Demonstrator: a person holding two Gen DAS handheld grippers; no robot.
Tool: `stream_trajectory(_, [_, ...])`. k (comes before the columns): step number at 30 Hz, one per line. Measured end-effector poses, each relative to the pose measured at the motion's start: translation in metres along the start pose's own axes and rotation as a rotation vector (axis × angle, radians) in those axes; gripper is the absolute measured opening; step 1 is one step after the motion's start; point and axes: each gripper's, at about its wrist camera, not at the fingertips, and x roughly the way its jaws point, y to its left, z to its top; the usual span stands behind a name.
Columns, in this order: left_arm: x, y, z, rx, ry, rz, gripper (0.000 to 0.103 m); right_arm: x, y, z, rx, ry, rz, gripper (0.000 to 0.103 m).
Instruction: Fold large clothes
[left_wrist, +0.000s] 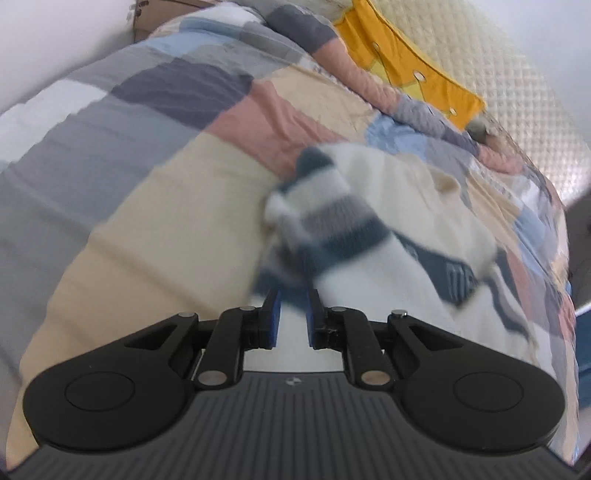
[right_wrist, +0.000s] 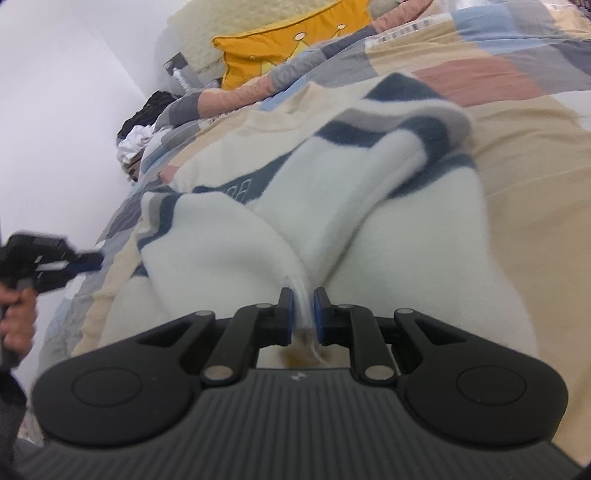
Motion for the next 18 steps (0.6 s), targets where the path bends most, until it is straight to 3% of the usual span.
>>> stream_trajectory(1, [-0.006, -0.001, -0.008, 0.004, 0.010, 0.002, 0.015, -0.004, -0.002, -0.001, 0.013, -0.010, -0.004, 0.028])
stream_trajectory(3, [-0.018, -0.003, -0.026, 0.006, 0.033, -0.004, 0.015, -0.013, -0.008, -0.004, 0.054, -0.024, -0.004, 0.058])
stream_trajectory(8, [-0.034, -0.007, -0.064, -0.002, 0.087, -0.044, 0.022, -0.032, -0.011, -0.007, 0.107, -0.069, -0.006, 0.059])
stream_trajectory(11, [-0.043, -0.006, -0.081, -0.016, 0.104, -0.061, 0.032, -0.048, -0.020, -0.008, 0.161, -0.110, -0.064, 0.059])
stream_trajectory(15, [-0.050, 0.001, -0.095, -0.043, 0.110, -0.027, 0.047, -0.066, -0.039, -0.009, 0.238, -0.163, -0.196, 0.059])
stream_trajectory(18, [-0.054, 0.010, -0.101, -0.068, 0.110, -0.015, 0.048, -0.066, -0.057, -0.012, 0.325, -0.154, -0.208, 0.059])
